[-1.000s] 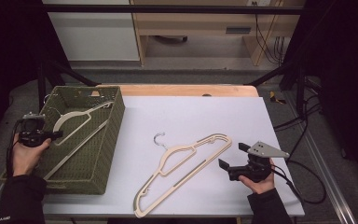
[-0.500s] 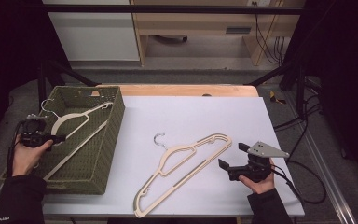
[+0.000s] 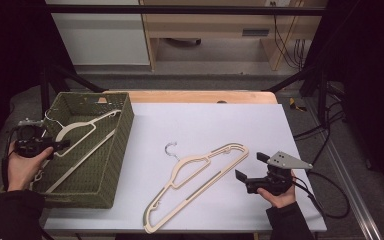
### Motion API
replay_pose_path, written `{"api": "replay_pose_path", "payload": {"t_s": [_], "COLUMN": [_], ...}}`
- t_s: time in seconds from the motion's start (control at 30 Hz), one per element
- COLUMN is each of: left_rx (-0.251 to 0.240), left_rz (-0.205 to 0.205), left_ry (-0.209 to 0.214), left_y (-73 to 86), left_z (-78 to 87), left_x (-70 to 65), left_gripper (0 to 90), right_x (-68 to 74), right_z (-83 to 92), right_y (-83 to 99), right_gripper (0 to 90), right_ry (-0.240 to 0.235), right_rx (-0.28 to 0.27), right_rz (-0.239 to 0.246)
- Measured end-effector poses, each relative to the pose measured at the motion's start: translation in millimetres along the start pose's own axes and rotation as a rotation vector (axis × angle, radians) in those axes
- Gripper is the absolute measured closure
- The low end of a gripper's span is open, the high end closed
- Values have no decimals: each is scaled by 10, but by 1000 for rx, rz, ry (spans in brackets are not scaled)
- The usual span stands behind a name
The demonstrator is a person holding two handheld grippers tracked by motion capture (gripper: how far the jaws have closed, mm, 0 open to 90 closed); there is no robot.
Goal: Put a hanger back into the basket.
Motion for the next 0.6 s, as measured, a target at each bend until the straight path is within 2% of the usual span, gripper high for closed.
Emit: {"api": "replay_pose_path", "payload": {"t_s": [0.03,0.07,0.1,0.17,0.2,0.27,0.3,0.33,0.37,0.4,0.43,0.6], "left_rx": [-60,-92,-92,-148,-190,-202,-230,-252,-292,-313,-313,-380], "left_rz": [0,2,2,4,-14,-30,-28,-22,-13,-18,-18,-50], "left_ry": [25,47,47,81,84,87,99,121,167,183,183,241], "left_y": [-68,-103,-103,-163,-211,-229,-257,-281,-327,-347,-347,-386], "left_z": [101,155,155,265,375,434,492,553,667,721,721,955], "left_x": [-67,-110,-110,-212,-310,-355,-410,-470,-601,-671,-671,-1014], "left_gripper": [248,228,211,202,177,168,168,164,157,150,148,137], "right_x": [-2,-2,-2,1,0,-1,-1,-1,0,1,-1,6], "right_z": [4,9,9,12,10,8,6,6,8,9,10,9], "right_y": [-4,-8,-8,-13,-12,-11,-9,-9,-11,-14,-15,-31], "right_gripper": [21,21,21,21,21,21,21,21,21,21,21,21], "right_ry": [2,3,3,4,4,5,5,5,5,3,2,5], "right_rx": [-1,-4,-4,-7,-7,-6,-4,-3,-5,-6,-5,-9], "right_rz": [2,3,3,-3,-2,0,0,0,0,-1,1,-3]}}
Point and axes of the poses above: each handheld gripper's, and its own axes: z roughly backward along the jaws, y roughly out of its underside, x roughly to its left, the point moved 7 cm from there along -z, roughly forward along the jaws, and after that the axes turned 15 degrees about -y, right-handed, at the moved point
